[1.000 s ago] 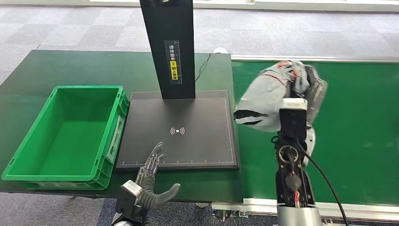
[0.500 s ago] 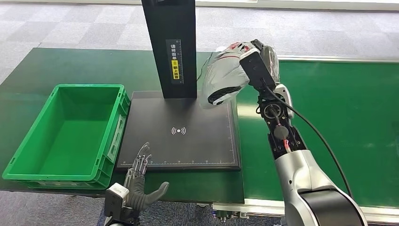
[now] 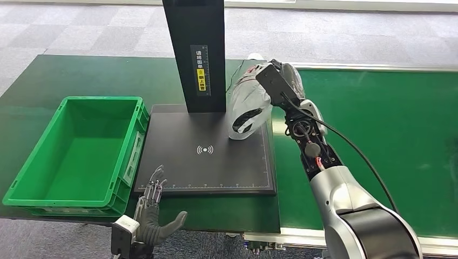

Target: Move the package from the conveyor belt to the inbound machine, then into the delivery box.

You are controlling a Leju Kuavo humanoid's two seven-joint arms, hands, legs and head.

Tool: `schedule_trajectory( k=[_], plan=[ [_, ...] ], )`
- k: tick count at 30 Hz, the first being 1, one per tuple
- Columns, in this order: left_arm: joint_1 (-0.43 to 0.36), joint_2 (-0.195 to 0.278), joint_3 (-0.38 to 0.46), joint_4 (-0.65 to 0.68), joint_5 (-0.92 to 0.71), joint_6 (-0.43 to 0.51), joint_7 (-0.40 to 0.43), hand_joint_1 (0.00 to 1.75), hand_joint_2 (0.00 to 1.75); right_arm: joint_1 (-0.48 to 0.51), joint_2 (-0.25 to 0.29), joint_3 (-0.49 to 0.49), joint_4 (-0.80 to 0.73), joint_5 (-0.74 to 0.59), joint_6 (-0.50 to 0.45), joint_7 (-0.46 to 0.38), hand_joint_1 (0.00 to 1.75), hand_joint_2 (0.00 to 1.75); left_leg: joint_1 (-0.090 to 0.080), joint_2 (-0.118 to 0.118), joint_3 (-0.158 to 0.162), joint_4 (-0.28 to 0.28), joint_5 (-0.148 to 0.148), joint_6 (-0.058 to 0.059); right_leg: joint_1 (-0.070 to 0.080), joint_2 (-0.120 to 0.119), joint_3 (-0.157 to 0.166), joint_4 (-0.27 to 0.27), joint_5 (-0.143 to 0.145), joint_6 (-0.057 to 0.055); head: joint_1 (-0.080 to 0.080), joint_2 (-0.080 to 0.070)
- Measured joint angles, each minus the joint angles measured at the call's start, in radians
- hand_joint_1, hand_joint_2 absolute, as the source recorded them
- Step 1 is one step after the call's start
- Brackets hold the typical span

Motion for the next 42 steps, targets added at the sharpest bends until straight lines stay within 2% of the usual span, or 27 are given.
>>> schedule_trajectory(
  k=[5, 8, 12, 22, 27, 30, 36, 42],
  plan=[
    [-0.001, 0.004, 0.000, 0.001, 0.001, 0.004, 0.002, 0.00, 1.75, 0.003, 0.014, 0.009, 0.035, -0.033, 0.118, -0.028, 1.75, 1.75, 0.000, 0.001, 0.000, 0.000, 0.000, 0.000, 0.000, 0.001, 0.000, 0.000, 0.000, 0.000, 0.000, 0.000],
    [-0.006, 0.005, -0.003, 0.007, -0.012, 0.012, 0.011, 0.00, 1.75, 0.013, 0.030, 0.016, 0.052, -0.044, 0.133, -0.043, 1.74, 1.75, 0.000, 0.001, 0.000, 0.000, 0.000, 0.000, 0.000, 0.001, 0.000, 0.000, 0.000, 0.000, 0.000, 0.000],
    [-0.007, 0.008, -0.004, 0.013, -0.018, 0.019, 0.018, 0.00, 1.75, 0.017, 0.045, 0.019, 0.069, -0.052, 0.141, -0.049, 0.03, 1.75, 0.000, 0.001, 0.000, 0.000, 0.000, 0.000, 0.000, 0.001, 0.000, 0.000, 0.000, 0.000, 0.000, 0.000],
    [-0.019, 0.020, -0.002, 0.045, -0.008, 0.033, 0.022, 0.00, 1.75, 0.058, 0.123, 0.047, 0.097, -0.086, 0.356, -0.083, 0.00, 1.75, 0.000, 0.002, 0.001, 0.000, 0.000, 0.000, 0.000, 0.001, -0.001, 0.000, 0.000, 0.000, 0.000, 0.000],
    [-0.036, 0.031, 0.005, 0.082, 0.004, 0.027, 0.011, 0.00, 1.75, 0.148, 0.137, 0.106, 0.102, -0.073, 0.373, -0.134, 0.00, 1.75, 0.000, 0.002, 0.001, 0.000, 0.000, 0.000, 0.000, 0.001, 0.000, 0.000, 0.000, 0.000, 0.000, 0.000],
    [-0.042, 0.036, 0.008, 0.092, 0.003, 0.022, 0.010, 0.00, 1.75, 0.217, 0.136, 0.129, 0.095, -0.081, 0.321, -0.186, 0.00, 1.75, 0.000, 0.001, 0.001, 0.000, 0.000, 0.000, 0.000, 0.001, 0.000, 0.000, 0.000, 0.000, 0.000, 0.000],
    [-0.030, 0.042, 0.012, 0.098, 0.003, 0.034, 0.012, 0.00, 1.75, 0.355, 0.111, 0.144, -0.004, -0.112, 0.067, -0.272, 0.00, 1.75, 0.000, 0.002, 0.001, 0.000, 0.000, 0.000, 0.000, 0.001, -0.001, 0.000, 0.000, 0.000, 0.000, 0.000],
    [0.020, 0.043, 0.025, 0.058, 0.002, 0.054, 0.021, 0.00, 1.75, 0.567, 0.063, 0.150, -0.291, -0.213, -0.114, -0.305, 0.00, 1.75, 0.000, 0.001, 0.000, 0.000, -0.001, -0.001, 0.000, 0.001, -0.001, 0.000, -0.002, -0.001, 0.000, 0.000]
  ],
)
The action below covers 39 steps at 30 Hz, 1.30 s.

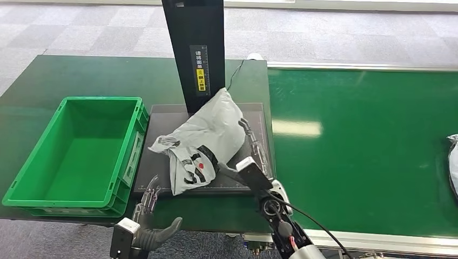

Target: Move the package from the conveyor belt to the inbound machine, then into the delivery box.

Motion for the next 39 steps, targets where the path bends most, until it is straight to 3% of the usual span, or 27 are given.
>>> schedule_trajectory(
  k=[5, 9, 15, 21, 24, 27, 34, 39],
  plan=[
    [0.039, 0.000, 0.019, -0.049, -0.015, 0.004, 0.011, 0.00, 1.75, 0.254, -0.047, -0.011, -0.355, -0.100, -0.113, -0.004, 0.00, 1.75, 0.000, -0.001, -0.001, 0.000, -0.002, 0.000, 0.000, 0.000, -0.001, 0.000, -0.002, 0.000, 0.000, 0.000],
    [0.049, -0.003, 0.026, -0.064, -0.020, 0.009, 0.012, 0.00, 1.75, 0.389, -0.073, -0.030, -0.567, -0.125, -0.168, -0.005, 0.00, 1.75, 0.000, 0.000, -0.001, 0.000, -0.003, -0.001, 0.000, 0.000, -0.001, 0.000, -0.002, 0.000, 0.000, 0.000],
    [0.066, -0.017, 0.030, -0.106, -0.062, 0.055, 0.006, 0.00, 1.75, 0.463, -0.093, -0.035, -0.727, -0.114, -0.217, -0.005, 0.00, 1.75, 0.000, 0.000, 0.000, 0.000, -0.003, -0.001, 0.000, 0.000, 0.000, 0.000, -0.002, 0.000, 0.000, 0.000],
    [0.041, -0.032, 0.016, -0.172, -0.229, 0.234, -0.018, 0.00, 1.75, 0.472, -0.098, -0.034, -0.771, -0.130, -0.195, -0.005, 0.00, 1.75, 0.000, 0.000, 0.001, 0.000, -0.002, 0.000, 0.000, 0.000, 0.000, 0.000, -0.001, 0.000, 0.000, 0.000],
    [-0.049, -0.032, -0.034, -0.163, -0.363, 0.322, 0.040, 0.00, 1.75, 0.454, -0.096, -0.034, -0.773, -0.132, -0.174, -0.005, 0.00, 1.75, 0.000, -0.001, 0.001, 0.000, -0.001, 0.000, 0.000, -0.001, 0.002, 0.000, -0.001, 0.000, 0.000, 0.000],
    [-0.187, -0.031, -0.096, -0.098, -0.458, 0.368, 0.125, 0.00, 1.75, 0.425, -0.091, -0.033, -0.768, -0.140, -0.161, -0.005, 0.00, 1.75, 0.000, -0.001, 0.003, 0.000, 0.000, 0.000, 0.000, -0.001, 0.003, 0.000, 0.000, 0.000, 0.000, 0.000],
    [-0.594, -0.071, -0.216, 0.275, -0.551, 0.365, 0.264, 0.00, 1.75, 0.335, -0.079, -0.015, -0.728, -0.174, -0.143, -0.005, 0.00, 1.75, 0.000, -0.002, 0.003, 0.001, 0.004, 0.000, -0.001, -0.001, 0.003, 0.000, 0.005, 0.001, 0.000, 0.000],
    [-0.787, -0.116, -0.255, 0.547, -0.603, 0.366, 0.320, 0.00, 1.75, 0.281, -0.071, -0.009, -0.696, -0.187, -0.116, -0.005, 0.00, 1.75, 0.000, -0.001, 0.002, 0.001, 0.004, 0.000, 0.000, -0.001, 0.003, 0.000, 0.005, 0.001, 0.000, 0.000]
  ],
)
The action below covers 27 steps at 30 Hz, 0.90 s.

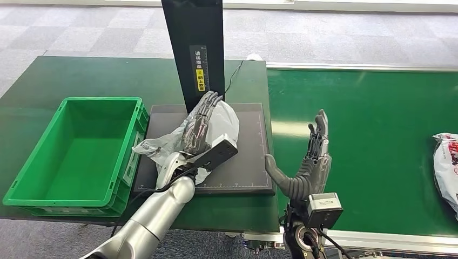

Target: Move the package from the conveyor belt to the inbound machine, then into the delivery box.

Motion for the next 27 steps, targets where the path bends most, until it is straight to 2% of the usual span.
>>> schedule_trajectory(
  k=[5, 12, 18, 27],
  plan=[
    [-0.105, -0.021, -0.022, 0.188, -0.058, -0.012, 0.066, 0.00, 1.75, -0.026, 0.007, 0.000, 0.020, 0.002, 0.004, 0.000, 0.00, 1.75, 0.000, 0.000, -0.002, 0.000, 0.000, 0.000, 0.000, 0.000, -0.002, 0.000, 0.000, 0.000, 0.000, 0.000],
    [-0.167, -0.020, -0.037, 0.374, -0.097, -0.054, 0.133, 0.00, 1.75, -0.036, 0.006, -0.001, 0.026, -0.001, 0.005, 0.000, 0.00, 1.75, 0.000, 0.001, -0.003, 0.000, 0.000, 0.000, 0.000, 0.001, -0.003, 0.000, 0.000, 0.000, 0.000, 0.000],
    [-0.185, -0.005, -0.037, 0.445, -0.096, -0.084, 0.153, 0.00, 1.75, -0.023, 0.000, -0.003, 0.021, -0.004, 0.011, 0.000, 0.00, 1.75, 0.000, 0.001, -0.003, 0.000, 0.000, 0.000, 0.000, 0.001, -0.004, 0.000, 0.000, 0.000, 0.000, 0.000],
    [-0.205, 0.002, -0.039, 0.483, -0.127, -0.154, 0.195, 0.00, 1.75, -0.013, -0.003, -0.008, 0.017, 0.002, 0.019, 0.000, 0.00, 1.75, 0.000, 0.001, -0.003, 0.000, 0.000, 0.000, 0.000, 0.001, -0.004, 0.000, 0.000, 0.000, 0.000, 0.000]
  ],
)
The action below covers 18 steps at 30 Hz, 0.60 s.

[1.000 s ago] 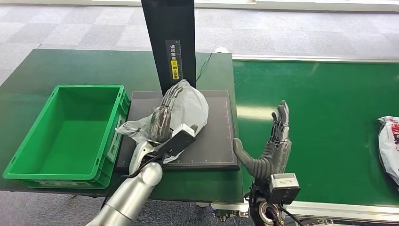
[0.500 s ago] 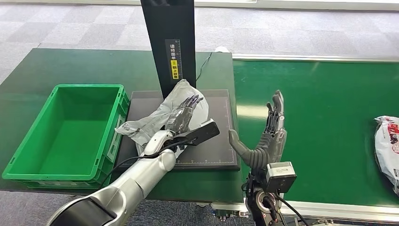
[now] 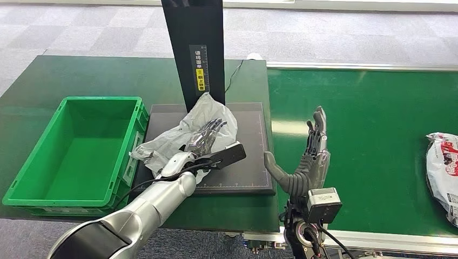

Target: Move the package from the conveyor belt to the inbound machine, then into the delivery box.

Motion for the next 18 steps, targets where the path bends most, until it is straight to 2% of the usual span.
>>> schedule_trajectory(
  k=[13, 17, 18],
  plan=[
    [-0.028, 0.003, -0.031, 0.038, -0.055, -0.061, 0.085, 0.02, 1.75, 0.028, 0.000, -0.002, -0.008, 0.018, 0.001, 0.000, 0.00, 1.75, 0.000, 0.000, 0.000, 0.000, 0.000, 0.000, 0.000, 0.000, 0.000, 0.000, 0.000, 0.000, 0.000, 0.000],
    [-0.029, 0.007, -0.041, 0.044, -0.083, -0.092, 0.119, 1.72, 1.75, 0.030, 0.000, -0.002, -0.008, 0.026, 0.004, 0.000, 0.00, 1.75, 0.000, 0.000, 0.000, 0.000, 0.000, 0.000, 0.000, 0.000, 0.000, 0.000, 0.000, 0.000, 0.000, 0.000],
    [-0.030, 0.008, -0.043, 0.045, -0.088, -0.096, 0.123, 1.75, 1.75, 0.030, 0.000, -0.002, -0.008, 0.027, 0.005, 0.000, 0.00, 1.75, 0.000, 0.000, 0.000, 0.000, 0.000, 0.000, 0.000, 0.000, 0.000, 0.000, 0.000, 0.000, 0.000, 0.000]
  ],
)
